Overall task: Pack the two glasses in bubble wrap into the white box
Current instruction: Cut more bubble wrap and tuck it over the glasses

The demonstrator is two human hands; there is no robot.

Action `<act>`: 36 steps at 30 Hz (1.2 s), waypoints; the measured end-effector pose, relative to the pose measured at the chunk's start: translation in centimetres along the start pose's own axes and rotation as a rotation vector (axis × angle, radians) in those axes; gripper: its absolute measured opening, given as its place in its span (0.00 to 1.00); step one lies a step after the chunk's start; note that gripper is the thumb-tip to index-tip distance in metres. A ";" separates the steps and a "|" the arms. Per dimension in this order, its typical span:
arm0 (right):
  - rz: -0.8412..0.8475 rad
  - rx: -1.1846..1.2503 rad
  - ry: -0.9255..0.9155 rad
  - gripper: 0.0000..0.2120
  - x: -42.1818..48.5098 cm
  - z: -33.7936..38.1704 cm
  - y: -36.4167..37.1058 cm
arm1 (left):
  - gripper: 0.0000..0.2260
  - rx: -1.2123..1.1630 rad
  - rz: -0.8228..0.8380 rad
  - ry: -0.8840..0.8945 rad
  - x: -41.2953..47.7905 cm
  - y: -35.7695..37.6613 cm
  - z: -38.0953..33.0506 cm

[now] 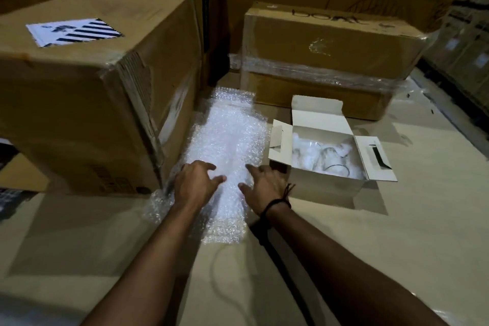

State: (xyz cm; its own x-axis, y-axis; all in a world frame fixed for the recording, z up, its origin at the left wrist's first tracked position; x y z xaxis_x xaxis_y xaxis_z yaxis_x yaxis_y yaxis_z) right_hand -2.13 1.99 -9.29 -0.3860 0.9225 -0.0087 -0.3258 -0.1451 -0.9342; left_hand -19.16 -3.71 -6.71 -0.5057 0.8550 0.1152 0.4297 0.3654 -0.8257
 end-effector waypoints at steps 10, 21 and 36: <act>0.114 -0.165 -0.087 0.28 -0.7 -0.1 3.2 | 0.06 -0.361 -0.206 0.036 0.3 -1.4 0.9; 0.087 -0.183 -0.093 0.26 -0.6 -0.2 3.3 | 0.09 -0.790 0.200 -0.441 1.7 0.6 2.1; -0.178 0.311 -0.121 0.23 -1.0 -1.3 1.5 | 0.15 -1.370 0.289 -0.817 -1.1 2.1 1.4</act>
State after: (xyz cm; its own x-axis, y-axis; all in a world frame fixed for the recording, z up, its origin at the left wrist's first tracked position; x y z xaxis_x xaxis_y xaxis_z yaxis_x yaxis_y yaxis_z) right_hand -1.10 1.28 -11.11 -0.3932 0.8966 0.2037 -0.6365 -0.1056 -0.7640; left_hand -18.79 -4.40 -9.35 -0.3432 0.6998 -0.6265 0.6587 0.6548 0.3706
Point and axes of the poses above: each hand's wrist, its own x-axis towards the middle knuckle, its own y-axis out of the palm, z = x × y, the point moved 5 cm from there along x, towards the middle knuckle
